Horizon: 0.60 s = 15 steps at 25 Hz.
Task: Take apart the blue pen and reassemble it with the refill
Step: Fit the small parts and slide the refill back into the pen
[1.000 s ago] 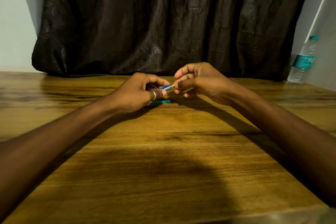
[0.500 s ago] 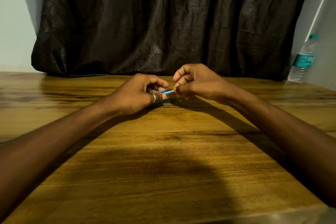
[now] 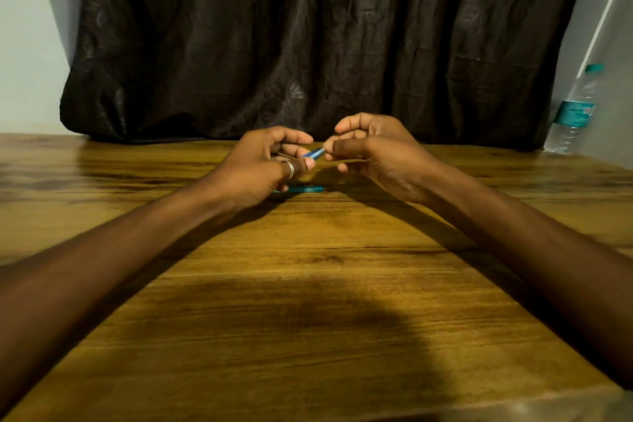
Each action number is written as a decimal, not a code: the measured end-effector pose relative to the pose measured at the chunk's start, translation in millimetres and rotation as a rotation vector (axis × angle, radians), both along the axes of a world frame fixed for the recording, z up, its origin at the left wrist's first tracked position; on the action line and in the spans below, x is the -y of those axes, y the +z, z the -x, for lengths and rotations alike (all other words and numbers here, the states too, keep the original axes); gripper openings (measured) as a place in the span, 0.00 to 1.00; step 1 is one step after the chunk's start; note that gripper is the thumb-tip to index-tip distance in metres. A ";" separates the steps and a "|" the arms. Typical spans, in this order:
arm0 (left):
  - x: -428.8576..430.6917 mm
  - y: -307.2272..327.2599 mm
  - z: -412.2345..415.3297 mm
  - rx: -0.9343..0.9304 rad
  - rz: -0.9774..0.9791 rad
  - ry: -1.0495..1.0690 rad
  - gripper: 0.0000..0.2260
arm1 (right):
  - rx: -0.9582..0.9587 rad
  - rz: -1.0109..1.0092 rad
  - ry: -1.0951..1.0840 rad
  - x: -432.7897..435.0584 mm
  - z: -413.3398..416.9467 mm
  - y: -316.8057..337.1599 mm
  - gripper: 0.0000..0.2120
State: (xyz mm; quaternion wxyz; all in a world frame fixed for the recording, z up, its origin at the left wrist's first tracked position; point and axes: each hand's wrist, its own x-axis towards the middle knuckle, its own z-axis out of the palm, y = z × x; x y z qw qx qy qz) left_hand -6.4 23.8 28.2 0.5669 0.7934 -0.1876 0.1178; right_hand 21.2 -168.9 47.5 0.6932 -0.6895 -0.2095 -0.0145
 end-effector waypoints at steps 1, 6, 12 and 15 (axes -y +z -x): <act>0.3 -0.5 -0.5 -0.011 0.022 0.008 0.16 | -0.013 -0.030 0.001 -0.8 -0.3 -0.9 0.12; 0.2 -1.7 -0.3 -0.036 0.062 0.027 0.15 | 0.024 -0.058 0.005 -3.6 -1.0 -2.7 0.12; 1.0 -2.4 0.4 -0.027 0.045 0.019 0.17 | 0.091 0.059 -0.006 -0.5 -0.3 -2.5 0.10; -2.2 -1.8 -0.5 -0.022 0.015 0.007 0.16 | 0.080 0.077 0.014 2.1 -0.4 -0.6 0.10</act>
